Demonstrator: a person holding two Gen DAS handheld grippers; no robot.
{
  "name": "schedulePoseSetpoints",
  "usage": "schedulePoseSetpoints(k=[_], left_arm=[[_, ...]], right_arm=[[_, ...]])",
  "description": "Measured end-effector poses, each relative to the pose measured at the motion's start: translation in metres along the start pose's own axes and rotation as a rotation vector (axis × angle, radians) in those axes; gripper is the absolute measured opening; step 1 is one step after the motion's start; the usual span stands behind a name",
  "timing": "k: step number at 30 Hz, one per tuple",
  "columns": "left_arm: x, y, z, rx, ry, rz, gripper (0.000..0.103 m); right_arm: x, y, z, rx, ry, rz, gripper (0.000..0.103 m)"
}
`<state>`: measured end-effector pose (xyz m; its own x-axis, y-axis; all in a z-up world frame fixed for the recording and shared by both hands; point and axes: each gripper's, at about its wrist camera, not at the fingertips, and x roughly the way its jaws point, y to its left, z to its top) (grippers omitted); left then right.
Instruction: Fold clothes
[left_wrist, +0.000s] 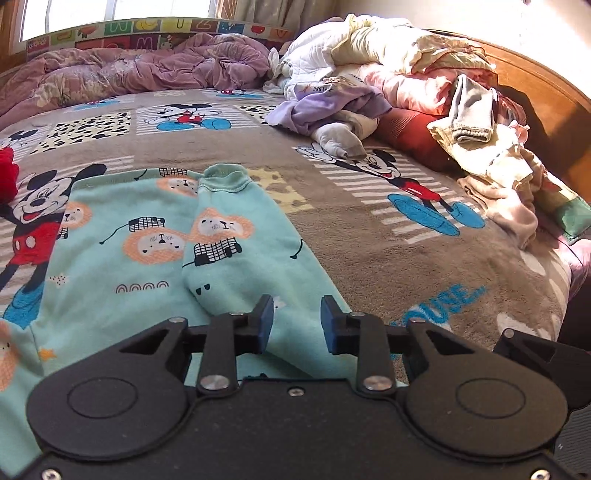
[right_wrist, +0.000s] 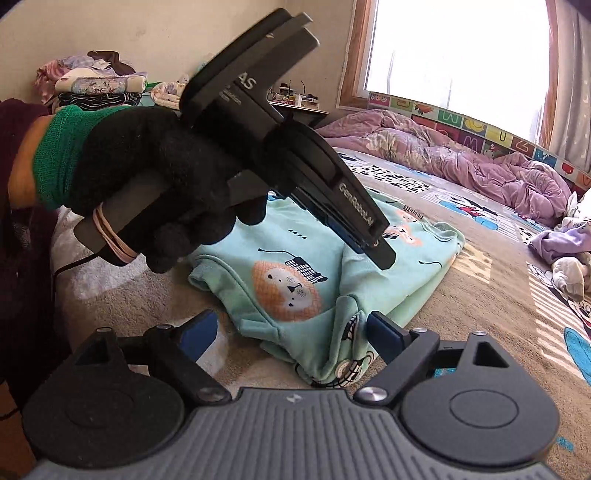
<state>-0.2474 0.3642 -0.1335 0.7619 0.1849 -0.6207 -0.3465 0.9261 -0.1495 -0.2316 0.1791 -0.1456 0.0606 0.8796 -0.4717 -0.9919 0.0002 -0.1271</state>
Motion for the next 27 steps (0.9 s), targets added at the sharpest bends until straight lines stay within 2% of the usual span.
schedulePoseSetpoints(k=[4,7,9,10,14,17,23,27], left_arm=[[0.017,-0.004,-0.013,0.035,0.043,0.005,0.027],[0.002,-0.002,-0.011,0.0,0.014,-0.007,0.028],[-0.014,-0.001,-0.014,0.003,-0.025,0.002,0.028],[-0.026,0.005,-0.017,-0.026,-0.048,0.002,0.028],[-0.07,0.043,-0.036,-0.21,-0.126,0.07,0.028],[-0.097,0.086,-0.05,-0.389,-0.174,0.155,0.034],[-0.146,0.169,-0.08,-0.738,-0.274,0.307,0.043],[-0.162,0.204,-0.107,-0.906,-0.297,0.35,0.045]], right_arm=[[0.009,0.009,-0.007,-0.051,0.035,-0.026,0.088],[0.011,0.01,-0.011,-0.059,0.051,-0.034,0.089],[0.003,0.01,-0.01,-0.044,0.035,-0.032,0.088],[-0.002,0.009,-0.01,-0.036,0.02,-0.029,0.088],[-0.022,0.011,-0.006,-0.038,-0.052,-0.064,0.088],[-0.03,0.016,-0.003,-0.05,-0.088,-0.092,0.087],[-0.019,0.034,0.015,-0.046,-0.094,-0.099,0.081],[-0.013,0.043,0.029,0.022,-0.093,-0.072,0.077]])
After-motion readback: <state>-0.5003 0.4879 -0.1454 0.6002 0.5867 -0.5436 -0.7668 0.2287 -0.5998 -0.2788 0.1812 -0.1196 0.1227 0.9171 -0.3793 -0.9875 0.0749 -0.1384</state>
